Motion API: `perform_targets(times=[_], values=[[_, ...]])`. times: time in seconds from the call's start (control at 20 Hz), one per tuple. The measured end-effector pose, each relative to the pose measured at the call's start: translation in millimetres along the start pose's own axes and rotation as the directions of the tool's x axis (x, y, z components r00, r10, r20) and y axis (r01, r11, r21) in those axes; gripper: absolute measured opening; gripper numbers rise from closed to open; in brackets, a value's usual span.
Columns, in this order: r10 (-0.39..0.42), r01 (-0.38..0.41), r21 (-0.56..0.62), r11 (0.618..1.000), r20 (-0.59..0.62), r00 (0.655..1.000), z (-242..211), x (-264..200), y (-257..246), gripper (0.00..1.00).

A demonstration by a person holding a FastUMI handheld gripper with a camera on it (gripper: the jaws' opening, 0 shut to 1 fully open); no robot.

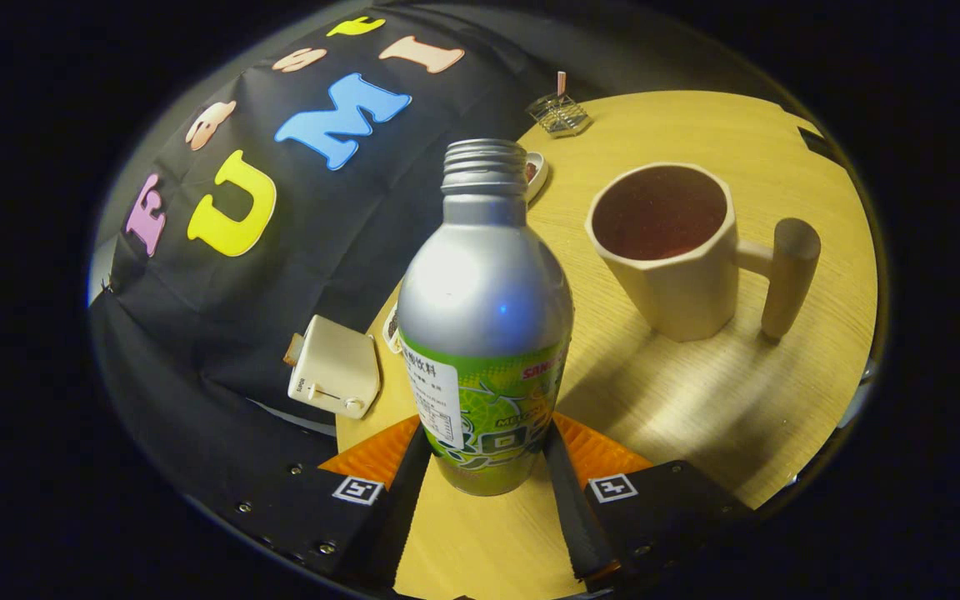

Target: Take the bottle from table, then pour the juice into the cup, finally place the bottle on the coaster

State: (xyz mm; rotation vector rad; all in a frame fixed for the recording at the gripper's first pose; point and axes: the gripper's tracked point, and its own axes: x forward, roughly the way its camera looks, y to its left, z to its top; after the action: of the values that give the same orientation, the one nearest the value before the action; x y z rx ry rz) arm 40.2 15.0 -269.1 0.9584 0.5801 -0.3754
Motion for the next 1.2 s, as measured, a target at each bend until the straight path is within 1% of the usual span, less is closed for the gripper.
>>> perform_targets(times=[0.2, 0.5, 0.65, 0.95, 1.05, 1.2], values=[[-0.011, 0.019, -0.077, 0.997, 0.100, 0.995, 14, 2, 2, 0.75], [-0.050, 0.088, -0.211, 0.973, 0.182, 0.982, 28, 17, 6, 0.75], [-0.072, 0.128, -0.281, 0.951, 0.202, 0.977, 35, 29, 8, 0.75], [-0.109, 0.199, -0.416, 0.887, 0.230, 0.967, 52, 51, 8, 0.75], [-0.121, 0.218, -0.443, 0.870, 0.237, 0.964, 58, 61, 8, 0.75], [-0.122, 0.229, -0.453, 0.862, 0.254, 0.959, 66, 68, 7, 0.75]])
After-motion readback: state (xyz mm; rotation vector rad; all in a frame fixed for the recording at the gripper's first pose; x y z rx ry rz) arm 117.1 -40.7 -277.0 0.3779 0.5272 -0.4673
